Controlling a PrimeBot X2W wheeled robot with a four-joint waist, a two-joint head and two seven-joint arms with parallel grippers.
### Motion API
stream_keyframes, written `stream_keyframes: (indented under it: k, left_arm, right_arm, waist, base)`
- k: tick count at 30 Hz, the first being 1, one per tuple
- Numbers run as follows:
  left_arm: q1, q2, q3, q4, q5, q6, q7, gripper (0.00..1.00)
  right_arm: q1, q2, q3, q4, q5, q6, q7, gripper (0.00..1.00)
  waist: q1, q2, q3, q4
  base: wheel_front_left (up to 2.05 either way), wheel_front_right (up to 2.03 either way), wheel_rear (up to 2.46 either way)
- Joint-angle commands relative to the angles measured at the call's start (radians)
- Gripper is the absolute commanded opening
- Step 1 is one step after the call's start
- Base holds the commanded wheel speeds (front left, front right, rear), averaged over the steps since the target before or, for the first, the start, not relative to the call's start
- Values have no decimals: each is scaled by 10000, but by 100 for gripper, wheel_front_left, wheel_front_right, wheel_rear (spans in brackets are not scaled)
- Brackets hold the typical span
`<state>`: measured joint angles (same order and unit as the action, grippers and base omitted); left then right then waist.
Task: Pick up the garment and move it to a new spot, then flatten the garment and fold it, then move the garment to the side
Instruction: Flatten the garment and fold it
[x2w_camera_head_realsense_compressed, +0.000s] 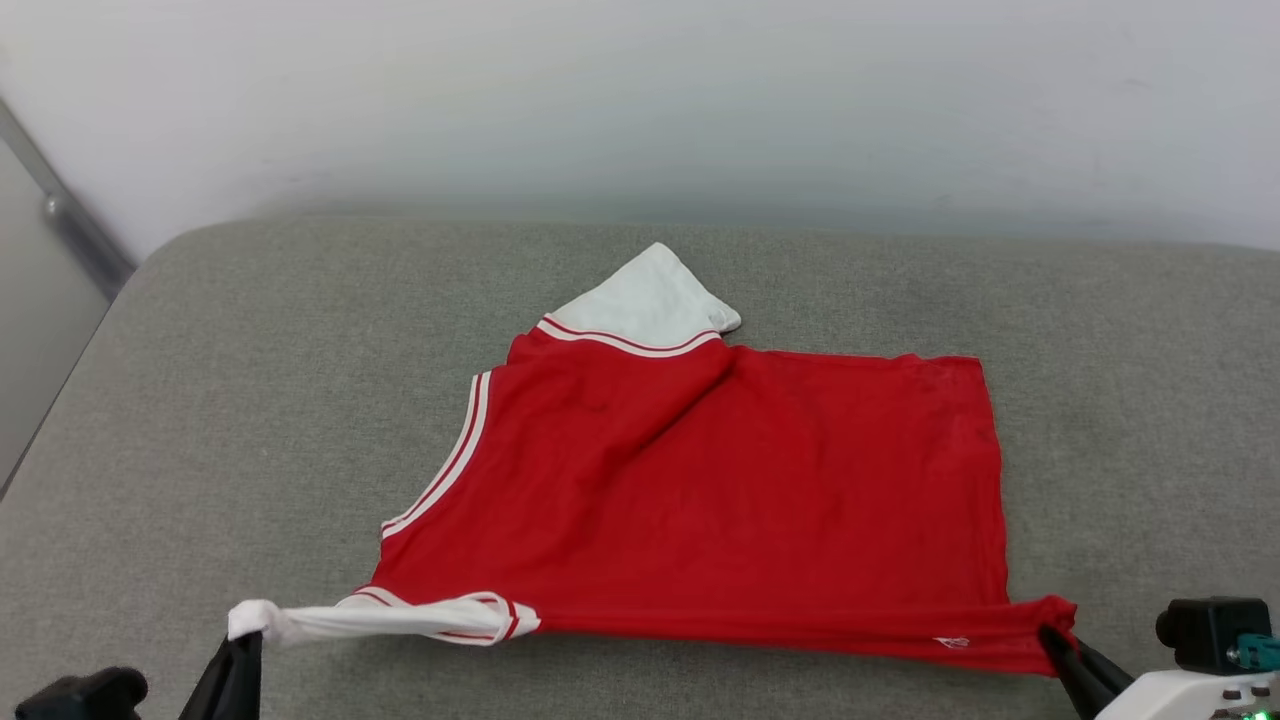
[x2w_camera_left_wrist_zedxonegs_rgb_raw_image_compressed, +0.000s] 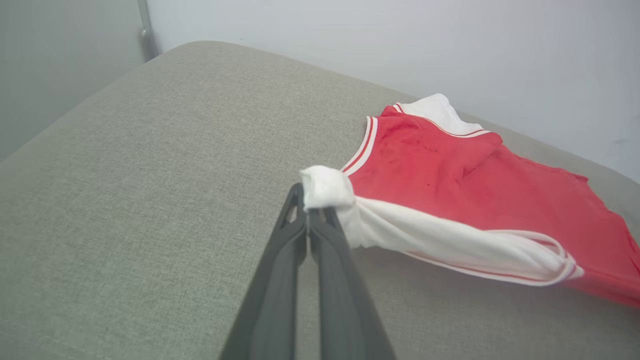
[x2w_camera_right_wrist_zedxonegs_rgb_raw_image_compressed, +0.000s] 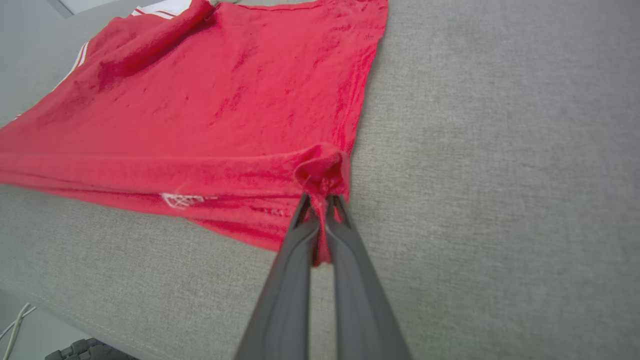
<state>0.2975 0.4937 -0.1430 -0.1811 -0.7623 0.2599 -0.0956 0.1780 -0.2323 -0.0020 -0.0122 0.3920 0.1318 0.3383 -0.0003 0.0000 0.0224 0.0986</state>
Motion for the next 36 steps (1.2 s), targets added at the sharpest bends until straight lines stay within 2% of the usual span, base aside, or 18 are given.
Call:
stream_keyframes:
  k: [1,7,11,17,22,29,30,31,32,33,34,36]
  left_arm:
    - [-230,86,56,-90,44,55,33,0]
    - [-1717,147,-480,22,226,-417,382,0]
    - [-2989,-18,-905,681,274,-865,566,0]
    - [-4527,-270,-1180,2023,191,-1553,446,0]
    - [-5457,-530,-1397,3386,89,-2145,302,0]
    - [-6407,-847,-1869,5168,-219,-3049,705,0]
    - [-6516,-878,-1916,5364,-285,-3142,792,9]
    - [-6612,-922,-1939,5526,-378,-3213,870,38]
    - [-6687,-945,-1949,5678,-409,-3275,886,69]
    - [-6741,-950,-1946,5818,-426,-3299,865,100]
    - [-6790,-943,-1937,5948,-460,-3325,856,100]
    - [-6905,-920,-1825,6088,-489,-3365,619,100]
  right_arm:
    - [65,75,-182,-222,-121,-21,228,0]
    - [-674,401,-158,-794,-389,-16,1504,0]
    - [-1522,331,-39,-702,-476,-15,2003,0]
    - [-2959,69,289,-253,-603,-15,2086,0]
    - [-3963,-13,544,578,-598,-15,1816,0]
    - [-4200,-55,1017,1817,-551,-19,1628,0]
    - [-4209,-58,1087,1947,-549,-19,1582,4]
    - [-4217,-60,1146,2056,-548,-19,1519,14]
    - [-4216,-35,1200,2170,-516,-19,1446,33]
    - [-4223,-28,1268,2243,-518,-19,1350,75]
    - [-4225,-47,1302,2271,-545,-19,1182,100]
    - [-4151,-76,1331,2180,-604,-19,658,100]
  waist:
    - [3,0,66,-2]
    - [3,0,568,-86]
    - [3,0,1224,-183]
    - [3,0,2384,-421]
    - [3,0,3060,-552]
    - [3,0,3362,-549]
    - [3,0,3380,-554]
    - [3,0,3391,-558]
    - [3,0,3386,-567]
    - [3,0,3352,-580]
    - [3,0,3299,-584]
    - [3,0,3142,-568]
  base:
    - [0,0,0]
    - [0,0,0]
    - [0,0,0]
    - [0,0,0]
    - [0,0,0]
    - [0,0,0]
    - [0,0,0]
    - [0,0,0]
    - [0,0,0]
    - [0,0,0]
    - [0,0,0]
    - [0,0,0]
